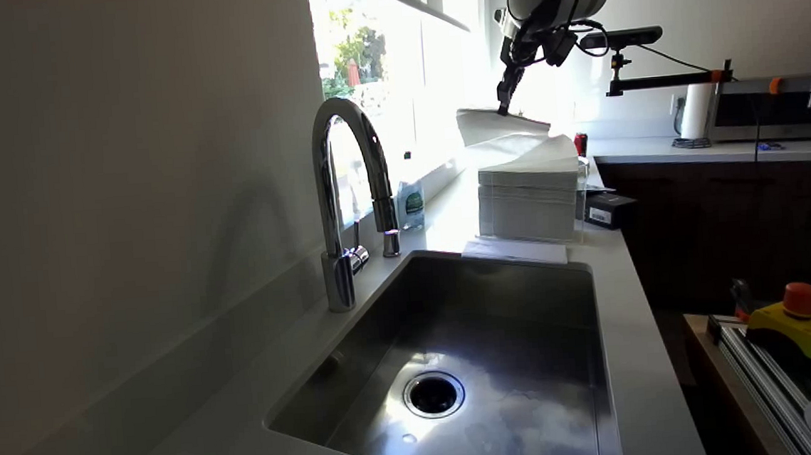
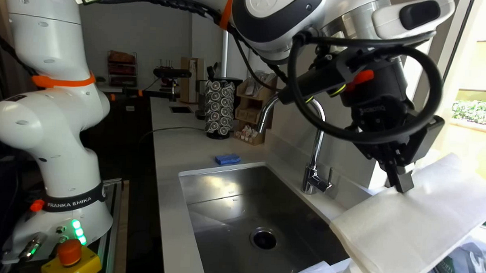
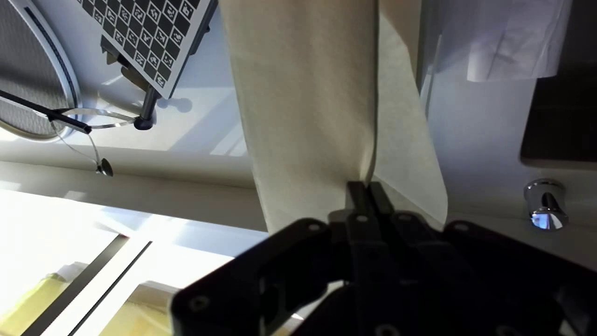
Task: Pick a paper towel and put it on the side of the sink
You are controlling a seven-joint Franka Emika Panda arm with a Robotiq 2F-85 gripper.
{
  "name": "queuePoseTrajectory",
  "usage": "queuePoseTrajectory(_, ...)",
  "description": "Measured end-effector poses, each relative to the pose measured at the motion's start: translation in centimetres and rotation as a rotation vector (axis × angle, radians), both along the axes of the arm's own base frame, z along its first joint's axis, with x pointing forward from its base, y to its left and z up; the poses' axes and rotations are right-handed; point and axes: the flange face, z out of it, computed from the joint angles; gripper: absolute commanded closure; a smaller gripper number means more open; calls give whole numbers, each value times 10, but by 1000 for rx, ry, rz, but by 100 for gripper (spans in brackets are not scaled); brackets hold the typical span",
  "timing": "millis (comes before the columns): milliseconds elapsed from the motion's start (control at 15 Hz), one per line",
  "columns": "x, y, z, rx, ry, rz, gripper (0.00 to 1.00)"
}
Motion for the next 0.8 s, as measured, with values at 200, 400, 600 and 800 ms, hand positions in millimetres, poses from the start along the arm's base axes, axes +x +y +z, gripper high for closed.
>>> queuePoseTrajectory(200, 1, 1, 4, 5, -13, -20, 99)
queuePoseTrajectory(400, 2, 3, 9, 13, -25, -37, 99)
queuePoseTrajectory(600, 4, 7, 20, 11, -51, -44, 99)
queuePoseTrajectory(800, 7, 12, 37, 4, -83, -42, 99)
